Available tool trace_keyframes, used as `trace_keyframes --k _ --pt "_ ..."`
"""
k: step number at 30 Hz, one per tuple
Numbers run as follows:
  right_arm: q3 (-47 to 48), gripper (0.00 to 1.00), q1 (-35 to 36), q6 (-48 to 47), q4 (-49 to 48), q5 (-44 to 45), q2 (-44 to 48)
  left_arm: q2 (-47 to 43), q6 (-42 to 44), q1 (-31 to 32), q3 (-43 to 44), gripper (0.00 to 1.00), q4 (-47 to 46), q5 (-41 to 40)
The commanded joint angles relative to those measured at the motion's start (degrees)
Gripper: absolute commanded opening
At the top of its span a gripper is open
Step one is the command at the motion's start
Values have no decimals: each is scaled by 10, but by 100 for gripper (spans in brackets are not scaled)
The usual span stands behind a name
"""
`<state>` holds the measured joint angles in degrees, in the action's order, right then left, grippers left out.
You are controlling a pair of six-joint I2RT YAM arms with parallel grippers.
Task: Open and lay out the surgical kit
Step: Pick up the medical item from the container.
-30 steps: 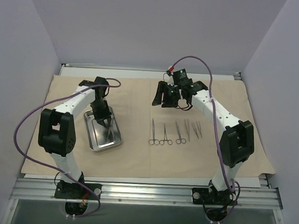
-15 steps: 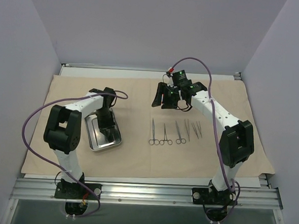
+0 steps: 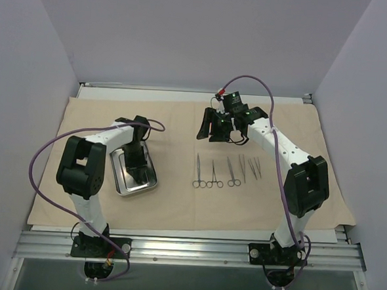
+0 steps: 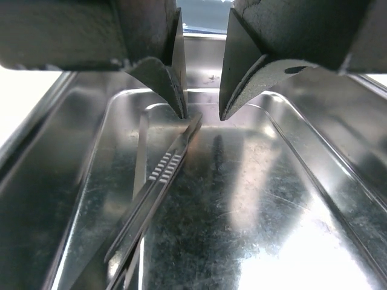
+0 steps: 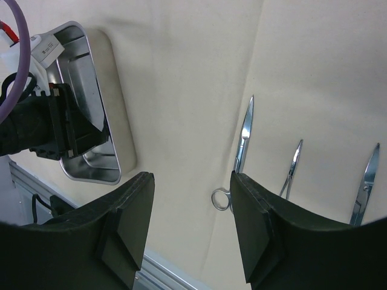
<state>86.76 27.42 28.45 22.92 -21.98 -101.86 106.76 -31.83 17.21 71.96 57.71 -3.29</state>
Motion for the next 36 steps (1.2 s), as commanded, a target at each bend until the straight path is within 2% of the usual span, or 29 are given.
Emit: trace_keyframes --k 1,21,28,32,36 --pt "-2 53 -2 4 -5 0 31 6 14 0 -3 36 -22 -19" --pt "3 53 -1 8 -2 0 28 32 30 11 -37 30 -59 -15" --pt "7 53 -1 5 4 4 31 46 35 11 -40 21 -75 -8" --pt "8 53 -1 0 7 5 30 43 40 11 -34 2 -72 -4" --pt "11 53 -1 -1 7 4 26 14 41 10 -13 2 -43 -3"
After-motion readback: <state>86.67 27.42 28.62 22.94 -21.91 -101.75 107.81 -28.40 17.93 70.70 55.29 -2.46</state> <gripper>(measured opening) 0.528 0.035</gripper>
